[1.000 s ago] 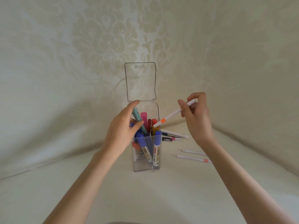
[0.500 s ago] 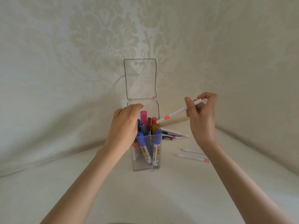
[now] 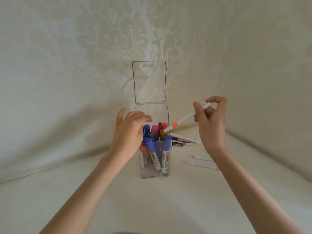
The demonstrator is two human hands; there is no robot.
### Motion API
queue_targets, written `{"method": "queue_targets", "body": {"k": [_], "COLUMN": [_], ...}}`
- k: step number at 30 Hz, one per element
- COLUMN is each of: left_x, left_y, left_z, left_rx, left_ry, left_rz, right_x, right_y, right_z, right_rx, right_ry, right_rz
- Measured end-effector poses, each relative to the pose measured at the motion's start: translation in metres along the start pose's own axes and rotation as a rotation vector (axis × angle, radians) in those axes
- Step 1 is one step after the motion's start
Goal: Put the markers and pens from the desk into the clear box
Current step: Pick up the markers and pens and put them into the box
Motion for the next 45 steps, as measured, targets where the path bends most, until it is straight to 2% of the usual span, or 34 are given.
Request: {"method": "queue_targets", "body": {"k": [1, 3, 6, 11, 15, 21, 25, 28, 32, 34, 36, 38, 40, 42, 45], "left_x": [0.006, 0.014, 0.011, -0.006, -0.004, 0.018, 0.023, 0.026, 0.03, 0.032, 0.036, 0.041, 0.046, 0.053, 0.058], "left_y": [-0.006, -0.02, -0.03, -0.02, -0.013, -0.003, -0.002, -0.002, -0.002, -0.003, -0.006, -0.01, -0.008, 0.005, 0.048], "left_z": [-0.003, -0.005, -0.005, 0.002, 0.004, -0.008, -0.012, -0.017, -0.017, -0.018, -0.016, -0.008, 0.012, 0.039, 0.071], "left_rx": [0.093, 0.179, 0.093, 0.02, -0.032, 0.055, 0.153, 0.213, 0.297, 0.313, 0.281, 0.204, 0.178, 0.233, 0.306], "left_ry": [-0.03, -0.053, -0.019, 0.017, 0.078, 0.137, 0.074, 0.064, 0.052, 0.034, 0.044, 0.114, 0.205, 0.301, 0.349], "left_rz": [0.041, -0.075, -0.368, -0.506, -0.445, -0.269, -0.19, -0.177, -0.171, -0.166, -0.115, -0.033, 0.004, -0.043, -0.254], "right_x": [0.0, -0.001, -0.001, 0.001, -0.002, -0.013, -0.009, -0.001, 0.008, 0.014, 0.015, 0.013, 0.008, 0.002, 0.004], "right_y": [0.0, 0.001, 0.005, 0.012, 0.016, 0.039, 0.06, 0.063, 0.059, 0.056, 0.047, 0.026, -0.004, -0.04, -0.094], "right_z": [0.0, 0.001, 0.004, 0.006, 0.001, -0.011, -0.005, 0.007, 0.015, 0.013, 0.01, 0.011, 0.022, 0.044, 0.084], "right_rx": [-0.006, -0.007, -0.002, 0.001, 0.117, 0.349, 0.527, 0.558, 0.619, 0.669, 0.597, 0.458, 0.451, 0.571, 0.778], "right_ry": [-0.004, -0.008, 0.001, 0.001, -0.106, -0.288, -0.316, -0.319, -0.422, -0.398, -0.313, -0.219, -0.184, -0.099, 0.148], "right_rz": [0.004, 0.002, -0.018, -0.028, -0.109, -0.328, -0.5, -0.522, -0.53, -0.607, -0.638, -0.58, -0.508, -0.486, -0.51]}}
Point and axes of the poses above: each hand's wrist, its own x-axis away from the middle knuckle, its own y-axis out of the palm, z = x × y, the point moved 1 cm from there along -x, towards the middle knuckle, and after that the axes turned 3 degrees about x, right-handed, at the moved point
